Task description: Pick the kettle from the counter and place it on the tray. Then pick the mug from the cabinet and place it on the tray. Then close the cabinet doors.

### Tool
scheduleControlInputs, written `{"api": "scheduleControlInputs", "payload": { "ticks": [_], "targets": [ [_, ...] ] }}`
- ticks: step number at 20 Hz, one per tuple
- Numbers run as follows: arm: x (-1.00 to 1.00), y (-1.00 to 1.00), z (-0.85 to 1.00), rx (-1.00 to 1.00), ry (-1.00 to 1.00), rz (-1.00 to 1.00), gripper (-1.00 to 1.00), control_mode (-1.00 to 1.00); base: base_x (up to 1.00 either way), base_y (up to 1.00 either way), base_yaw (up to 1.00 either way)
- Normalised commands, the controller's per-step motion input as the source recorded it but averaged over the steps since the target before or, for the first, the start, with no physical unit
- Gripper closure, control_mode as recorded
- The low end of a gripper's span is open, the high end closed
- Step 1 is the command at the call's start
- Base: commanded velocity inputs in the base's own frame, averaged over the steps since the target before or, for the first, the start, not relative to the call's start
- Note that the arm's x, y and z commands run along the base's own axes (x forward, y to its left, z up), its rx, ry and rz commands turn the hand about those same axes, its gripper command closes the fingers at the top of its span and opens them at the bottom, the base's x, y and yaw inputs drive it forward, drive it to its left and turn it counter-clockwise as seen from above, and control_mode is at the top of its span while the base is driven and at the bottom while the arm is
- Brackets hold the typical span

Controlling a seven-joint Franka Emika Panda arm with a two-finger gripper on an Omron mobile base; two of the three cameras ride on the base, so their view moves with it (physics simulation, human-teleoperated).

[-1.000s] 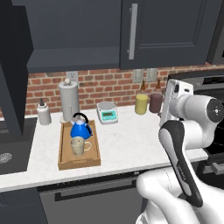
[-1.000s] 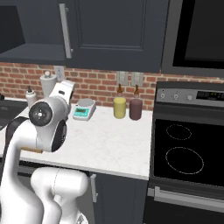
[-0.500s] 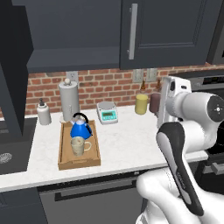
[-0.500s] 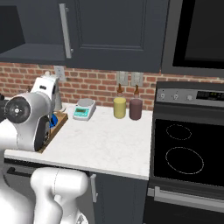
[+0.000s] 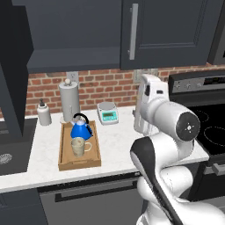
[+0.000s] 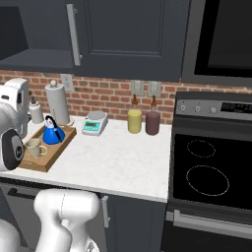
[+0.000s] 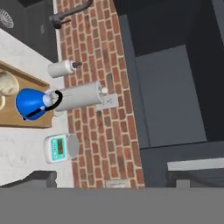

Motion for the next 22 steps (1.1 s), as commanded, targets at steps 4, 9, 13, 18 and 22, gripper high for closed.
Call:
{"api": "scheduleControlInputs", "payload": {
  "ticks": [4, 9, 13, 18, 22],
  "targets": [
    [0.0, 0.76, -0.05, 0.0, -0.4, -0.02, -1.0, -1.0, 0.0, 0.0, 0.0],
    [-0.01, 0.52, 0.0, 0.0, -0.4, -0.01, -1.0, -1.0, 0.0, 0.0, 0.0],
    [0.0, 0.43, 0.0, 0.0, -0.44, 0.0, -1.0, -1.0, 0.0, 0.0, 0.0],
    [0.05, 0.19, 0.0, 0.0, -0.53, -0.01, -1.0, -1.0, 0.0, 0.0, 0.0],
    [0.09, 0.03, 0.0, 0.0, -0.59, -0.01, -1.0, -1.0, 0.0, 0.0, 0.0]
  ]
}}
